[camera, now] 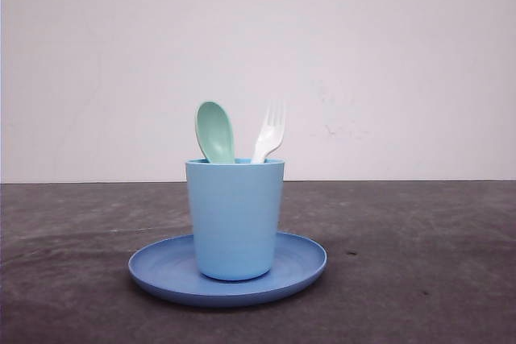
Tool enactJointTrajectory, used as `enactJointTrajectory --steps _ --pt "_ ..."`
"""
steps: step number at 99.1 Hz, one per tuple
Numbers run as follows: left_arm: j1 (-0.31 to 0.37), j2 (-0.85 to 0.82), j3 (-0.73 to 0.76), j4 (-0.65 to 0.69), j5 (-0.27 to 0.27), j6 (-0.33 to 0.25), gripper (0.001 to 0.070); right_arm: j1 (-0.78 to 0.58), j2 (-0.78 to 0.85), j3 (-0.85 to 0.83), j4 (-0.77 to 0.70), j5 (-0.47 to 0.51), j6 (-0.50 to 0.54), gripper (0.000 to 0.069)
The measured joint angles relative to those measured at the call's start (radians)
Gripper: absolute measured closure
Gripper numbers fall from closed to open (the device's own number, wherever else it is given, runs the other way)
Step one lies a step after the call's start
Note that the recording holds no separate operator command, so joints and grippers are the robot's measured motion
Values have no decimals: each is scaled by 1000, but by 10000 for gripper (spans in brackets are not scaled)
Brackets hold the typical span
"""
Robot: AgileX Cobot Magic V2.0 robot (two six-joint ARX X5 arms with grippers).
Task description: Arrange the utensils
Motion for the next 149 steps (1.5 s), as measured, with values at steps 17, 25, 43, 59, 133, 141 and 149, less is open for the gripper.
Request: enactJointTrajectory --steps 17,25,43,59,133,141,149 --pt "0 -181 -168 16 -12 -1 695 0 0 0 0 0 0 682" --pt "0 -180 -192 32 -12 -5 695 0 0 0 3 0 0 682" --pt "0 -185 -196 42 -12 -7 695 0 0 0 4 0 0 682" --pt "0 -185 -196 43 -12 -7 695 0 0 0 5 0 0 682" --pt "0 -185 -196 43 -12 -7 695 -46 -131 -61 85 41 -37 682" --pt "0 -185 -196 42 -11 -7 695 -67 -240 -143 183 -11 -40 682" --pt "0 -185 -196 43 -11 -7 695 -79 -353 -260 313 -50 -45 682"
